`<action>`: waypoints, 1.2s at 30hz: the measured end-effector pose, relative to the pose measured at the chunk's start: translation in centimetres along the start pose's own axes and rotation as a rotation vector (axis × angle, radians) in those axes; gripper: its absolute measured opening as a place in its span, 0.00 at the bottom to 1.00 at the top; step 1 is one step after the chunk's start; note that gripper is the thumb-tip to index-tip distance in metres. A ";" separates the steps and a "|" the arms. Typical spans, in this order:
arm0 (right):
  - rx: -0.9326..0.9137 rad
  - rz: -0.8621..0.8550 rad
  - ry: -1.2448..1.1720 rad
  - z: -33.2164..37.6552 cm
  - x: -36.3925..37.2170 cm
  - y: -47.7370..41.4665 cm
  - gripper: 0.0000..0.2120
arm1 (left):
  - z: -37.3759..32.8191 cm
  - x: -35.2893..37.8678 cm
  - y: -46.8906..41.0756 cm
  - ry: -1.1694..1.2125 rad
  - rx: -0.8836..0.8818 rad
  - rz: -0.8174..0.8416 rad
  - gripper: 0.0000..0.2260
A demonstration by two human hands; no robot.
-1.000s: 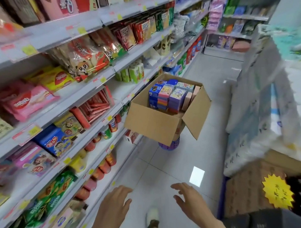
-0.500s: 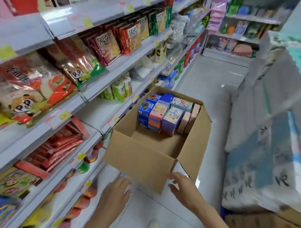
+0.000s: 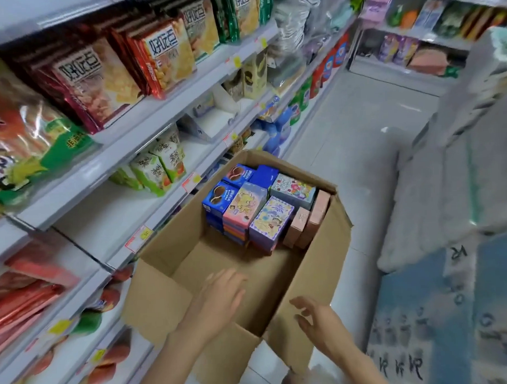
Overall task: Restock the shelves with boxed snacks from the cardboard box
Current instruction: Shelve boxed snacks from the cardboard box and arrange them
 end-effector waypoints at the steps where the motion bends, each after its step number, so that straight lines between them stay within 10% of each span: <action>1: -0.003 0.019 0.006 -0.6 -1.1 -1.3 0.14 | -0.1 0.5 -1.1 0.001 -0.020 0.004 0.11; 10: -0.042 0.009 -0.179 -3.0 -10.2 -16.5 0.16 | -0.2 2.8 -8.7 -0.018 -0.159 -0.014 0.09; 17: 0.636 0.276 -1.020 -2.4 -7.6 -27.0 0.12 | 2.5 3.5 -10.3 -0.042 -0.315 0.010 0.09; 22: 0.731 0.298 -1.121 -3.9 -2.9 -29.4 0.14 | 4.3 4.6 -11.3 -0.041 -0.403 0.099 0.09; 28: 0.577 0.176 -1.239 -3.3 -5.3 -27.3 0.08 | 6.4 5.7 -14.5 0.024 -0.554 0.152 0.18; 36: 0.236 0.513 -1.299 -0.9 -4.4 -22.2 0.15 | 8.5 8.3 -15.2 0.560 -1.096 0.340 0.33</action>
Point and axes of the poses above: each hand's wrist, its own y-axis away from the middle knuckle, its own x-axis out of the palm, z = x × y, the point moved 6 cm from there along -y, towards the middle knuckle, and after that the axes turned 5 degrees about z, right-handed, at the moved point
